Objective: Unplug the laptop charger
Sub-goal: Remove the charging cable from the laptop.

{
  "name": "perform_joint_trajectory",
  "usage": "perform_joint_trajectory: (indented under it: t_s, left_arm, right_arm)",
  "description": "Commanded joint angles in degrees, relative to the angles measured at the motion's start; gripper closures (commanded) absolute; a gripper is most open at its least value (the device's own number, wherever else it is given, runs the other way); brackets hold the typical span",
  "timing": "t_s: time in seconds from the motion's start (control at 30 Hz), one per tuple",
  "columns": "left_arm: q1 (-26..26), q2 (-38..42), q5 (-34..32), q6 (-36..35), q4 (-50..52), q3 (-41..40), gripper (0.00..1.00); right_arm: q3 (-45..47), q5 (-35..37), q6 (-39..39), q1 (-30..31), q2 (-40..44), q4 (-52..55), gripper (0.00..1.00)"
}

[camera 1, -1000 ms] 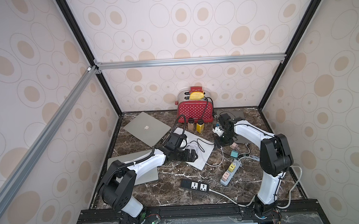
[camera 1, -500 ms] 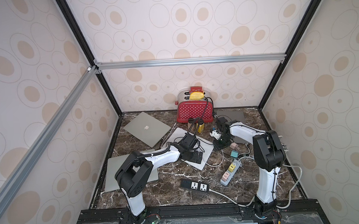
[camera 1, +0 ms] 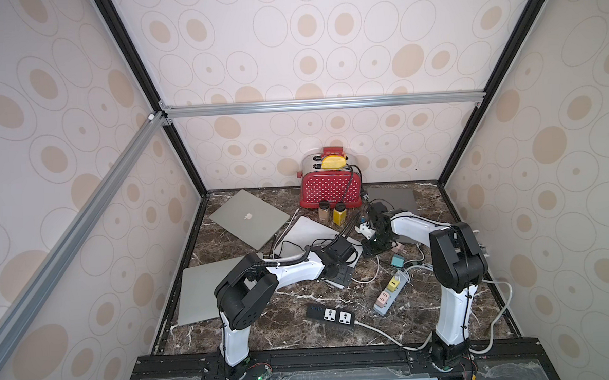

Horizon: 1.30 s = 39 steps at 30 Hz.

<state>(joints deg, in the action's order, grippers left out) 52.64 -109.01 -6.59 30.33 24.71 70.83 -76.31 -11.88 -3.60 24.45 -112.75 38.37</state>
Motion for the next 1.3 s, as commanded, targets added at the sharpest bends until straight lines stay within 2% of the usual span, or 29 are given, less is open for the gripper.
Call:
perform_joint_trajectory:
  t_s: [0.0, 0.17, 0.5, 0.73, 0.97, 1.27]
  left_arm:
    - [0.88, -1.39, -2.65, 1.31, 3.41, 1.81, 0.01]
    - [1.95, -0.93, -2.93, 0.71, 4.82, 2.31, 0.01]
    - [3.68, -4.55, -6.05, 2.73, 10.09, 5.14, 0.01]
    - [3.53, -7.26, -7.15, 5.82, 14.22, 6.84, 0.01]
    - [2.61, -7.77, -3.03, 8.79, 12.07, 4.26, 0.01]
    - [1.39, -7.02, 0.34, 10.24, 7.12, 1.50, 0.01]
  right_arm:
    - [3.84, -1.59, -1.23, 0.69, -1.39, -0.05, 0.75]
    - [5.91, -1.53, -1.45, 0.78, -0.02, -1.43, 0.81]
    - [7.58, -2.60, -2.06, 0.81, 1.50, -2.91, 1.00]
    - [8.82, -1.68, -1.65, 0.78, 3.55, -2.10, 1.00]
    - [9.52, 4.42, -0.39, 0.75, 7.96, 1.39, 1.00]
    - [10.85, 3.77, 0.21, -1.15, 8.01, 1.79, 1.00]
